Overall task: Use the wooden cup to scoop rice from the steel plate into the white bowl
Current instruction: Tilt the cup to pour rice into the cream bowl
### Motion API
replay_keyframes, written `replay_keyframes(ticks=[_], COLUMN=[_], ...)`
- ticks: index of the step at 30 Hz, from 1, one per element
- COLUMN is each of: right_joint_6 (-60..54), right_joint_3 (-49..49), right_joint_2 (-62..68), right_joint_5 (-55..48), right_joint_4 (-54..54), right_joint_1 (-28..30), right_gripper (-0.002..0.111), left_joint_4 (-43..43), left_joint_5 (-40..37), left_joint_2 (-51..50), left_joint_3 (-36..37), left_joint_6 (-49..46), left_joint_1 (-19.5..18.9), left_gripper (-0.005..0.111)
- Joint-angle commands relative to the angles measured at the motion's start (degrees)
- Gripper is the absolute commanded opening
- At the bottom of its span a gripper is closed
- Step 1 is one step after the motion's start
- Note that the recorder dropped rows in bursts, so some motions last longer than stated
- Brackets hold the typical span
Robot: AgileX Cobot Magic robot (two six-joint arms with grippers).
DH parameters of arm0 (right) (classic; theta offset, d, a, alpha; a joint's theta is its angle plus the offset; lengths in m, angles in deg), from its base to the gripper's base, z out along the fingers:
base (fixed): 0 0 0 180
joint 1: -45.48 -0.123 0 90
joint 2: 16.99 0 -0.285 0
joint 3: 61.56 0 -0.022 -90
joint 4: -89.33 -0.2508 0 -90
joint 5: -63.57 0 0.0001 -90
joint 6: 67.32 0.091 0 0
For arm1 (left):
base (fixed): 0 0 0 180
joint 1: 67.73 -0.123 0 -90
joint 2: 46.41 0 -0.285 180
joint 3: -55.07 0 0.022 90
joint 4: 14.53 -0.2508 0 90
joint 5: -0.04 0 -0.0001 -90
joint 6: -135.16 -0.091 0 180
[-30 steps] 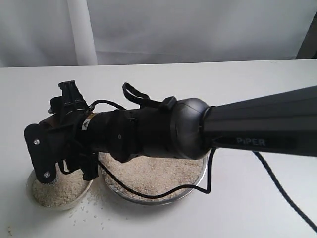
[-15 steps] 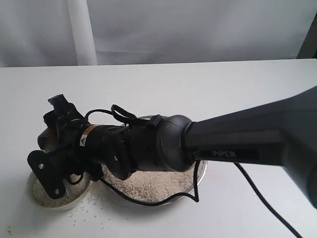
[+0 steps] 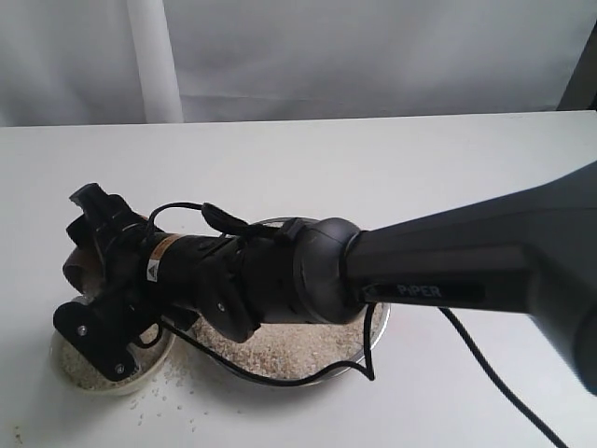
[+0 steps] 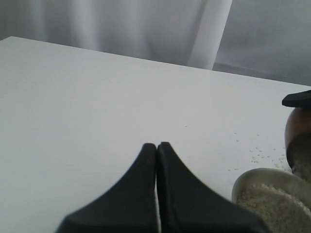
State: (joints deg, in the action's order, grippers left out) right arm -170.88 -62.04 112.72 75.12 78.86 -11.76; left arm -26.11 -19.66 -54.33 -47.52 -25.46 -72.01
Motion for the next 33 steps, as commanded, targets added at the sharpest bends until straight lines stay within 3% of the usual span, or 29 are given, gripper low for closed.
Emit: replay_keyframes(ticks=[1, 33], right_joint_6=[-0.7, -3.1], right_joint_3=[-0.4, -0.4], right_joint_2=[-0.4, -0.4], right_joint_5=[2.2, 2.8], right_joint_4=[2.6, 8.8], right_joint_1=[-0.2, 1.4], right_gripper=[0.000, 0.000], left_joint_4=[0.3, 0.3], left_joint_5=[0.4, 0.4], left_joint_2=[0.1, 0.1], left_joint_3=[-0.2, -0.2], left_joint_6=[0.1, 0.1], left_joint_1=[0.3, 0.3], left_gripper=[0.000, 0.000])
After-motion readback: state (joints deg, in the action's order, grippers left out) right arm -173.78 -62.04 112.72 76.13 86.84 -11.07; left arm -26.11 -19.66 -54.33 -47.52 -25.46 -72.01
